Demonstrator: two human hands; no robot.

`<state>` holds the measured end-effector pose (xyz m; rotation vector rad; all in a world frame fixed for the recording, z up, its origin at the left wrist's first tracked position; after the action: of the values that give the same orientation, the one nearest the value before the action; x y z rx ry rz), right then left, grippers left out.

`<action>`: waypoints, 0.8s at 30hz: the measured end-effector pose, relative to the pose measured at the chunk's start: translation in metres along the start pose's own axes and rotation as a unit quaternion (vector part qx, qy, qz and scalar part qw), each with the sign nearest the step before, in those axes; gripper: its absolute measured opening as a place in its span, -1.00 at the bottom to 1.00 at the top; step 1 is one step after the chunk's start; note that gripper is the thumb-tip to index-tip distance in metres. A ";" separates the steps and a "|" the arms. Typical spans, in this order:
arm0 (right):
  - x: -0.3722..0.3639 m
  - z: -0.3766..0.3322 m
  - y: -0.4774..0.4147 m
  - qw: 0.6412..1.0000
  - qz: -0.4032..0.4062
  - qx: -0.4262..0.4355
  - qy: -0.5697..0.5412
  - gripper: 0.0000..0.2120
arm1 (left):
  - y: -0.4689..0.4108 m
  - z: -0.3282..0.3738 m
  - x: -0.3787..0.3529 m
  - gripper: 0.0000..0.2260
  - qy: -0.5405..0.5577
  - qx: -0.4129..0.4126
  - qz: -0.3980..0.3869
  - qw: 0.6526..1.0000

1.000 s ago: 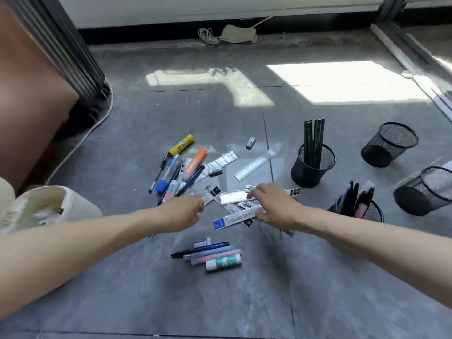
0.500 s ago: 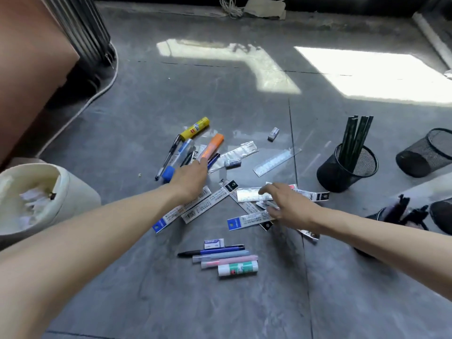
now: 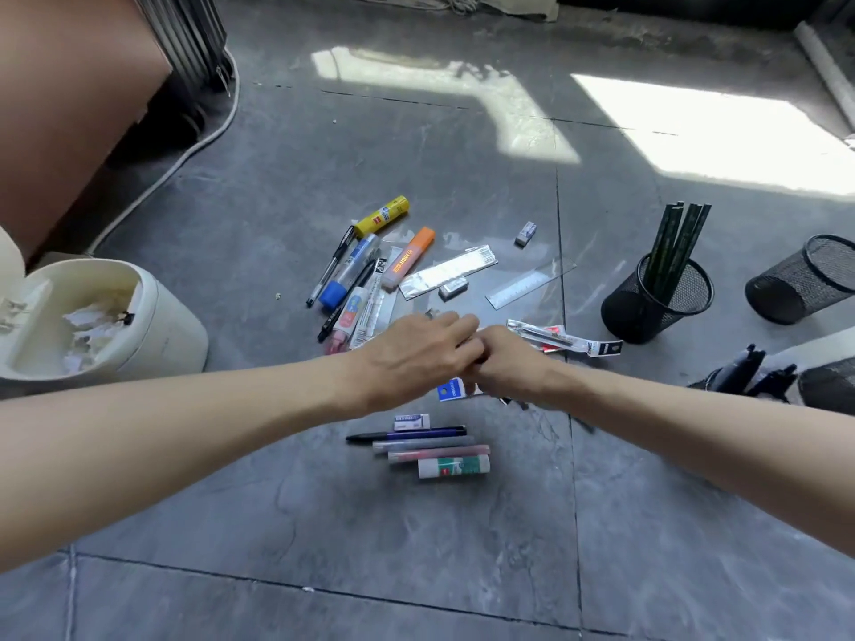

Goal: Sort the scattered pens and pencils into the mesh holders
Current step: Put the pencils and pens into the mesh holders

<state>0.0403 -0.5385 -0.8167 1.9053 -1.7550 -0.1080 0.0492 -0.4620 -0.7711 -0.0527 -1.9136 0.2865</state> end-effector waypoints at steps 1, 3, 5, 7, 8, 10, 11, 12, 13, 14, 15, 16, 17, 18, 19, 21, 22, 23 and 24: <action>-0.002 0.006 0.001 0.999 0.021 -0.018 0.032 -0.85 | 0.002 -0.002 0.000 -0.76 0.000 0.011 -0.003 1.000; -0.006 0.018 0.007 0.995 0.040 -0.059 0.071 -0.86 | 0.009 -0.007 -0.004 -0.72 0.007 0.063 -0.042 0.997; -0.007 0.027 0.013 0.993 0.026 -0.089 0.080 -0.86 | 0.026 -0.012 -0.024 -0.82 0.029 0.130 -0.178 0.975; -0.006 0.032 0.021 0.991 0.006 -0.100 0.092 -0.87 | 0.056 -0.005 -0.053 -0.91 0.086 0.142 -0.351 0.922; -0.005 0.032 0.024 0.990 -0.001 -0.099 0.098 -0.87 | 0.070 -0.002 -0.061 -0.92 0.107 0.142 -0.396 0.901; -0.005 0.032 0.028 0.987 -0.009 -0.096 0.129 -0.79 | 0.093 0.000 -0.070 -0.91 0.143 0.168 -0.428 0.877; -0.006 0.032 0.028 0.984 -0.013 -0.093 0.150 -0.74 | 0.102 0.000 -0.074 -0.90 0.163 0.186 -0.433 0.867; -0.008 0.033 0.027 0.981 -0.021 -0.091 0.173 -0.71 | 0.109 0.001 -0.077 -0.88 0.180 0.199 -0.442 0.856; -0.011 0.032 0.025 0.977 -0.031 -0.086 0.195 -0.71 | 0.115 0.003 -0.079 -0.87 0.186 0.205 -0.457 0.846; -0.015 0.032 0.024 0.974 -0.039 -0.080 0.210 -0.71 | 0.119 0.005 -0.080 -0.85 0.182 0.203 -0.470 0.839; -0.019 0.031 0.021 0.973 -0.043 -0.072 0.215 -0.72 | 0.121 0.008 -0.080 -0.84 0.173 0.194 -0.479 0.838; -0.023 0.030 0.018 0.974 -0.043 -0.064 0.215 -0.71 | 0.121 0.012 -0.080 -0.83 0.156 0.179 -0.485 0.842; -0.026 0.028 0.015 0.974 -0.041 -0.052 0.217 -0.71 | 0.120 0.015 -0.079 -0.82 0.133 0.161 -0.486 0.849; -0.029 0.026 0.011 0.974 -0.040 -0.036 0.220 -0.72 | 0.116 0.016 -0.076 -0.82 0.109 0.144 -0.479 0.859; -0.033 0.022 0.007 0.974 -0.042 -0.017 0.220 -0.75 | 0.112 0.015 -0.073 -0.83 0.088 0.135 -0.457 0.875; -0.040 0.016 0.002 0.976 -0.055 0.012 0.211 -0.79 | 0.098 0.009 -0.058 -0.90 0.067 0.125 -0.353 0.925; -0.043 0.014 0.000 0.975 -0.062 0.019 0.210 -0.76 | 0.092 0.007 -0.047 -0.95 0.061 0.118 -0.271 0.953; -0.045 0.013 -0.002 0.974 -0.069 0.020 0.215 -0.73 | 0.088 0.004 -0.038 -0.97 0.059 0.117 -0.192 0.973; -0.048 0.013 -0.003 0.973 -0.075 0.015 0.219 -0.71 | 0.087 0.002 -0.030 -0.95 0.061 0.123 -0.145 0.980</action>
<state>0.0304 -0.4979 -0.8434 1.9019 -1.3256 0.2671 0.0488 -0.3837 -0.8189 0.3628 -1.7249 0.3129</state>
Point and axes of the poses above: each hand's wrist, its own y-axis away from the middle knuckle, its own x-axis out of the back of the hand, z = x × y, the point moved 7 cm from there along -y, towards the middle knuckle, and after that the axes turned 15 degrees about -y, right-handed, at the moved point
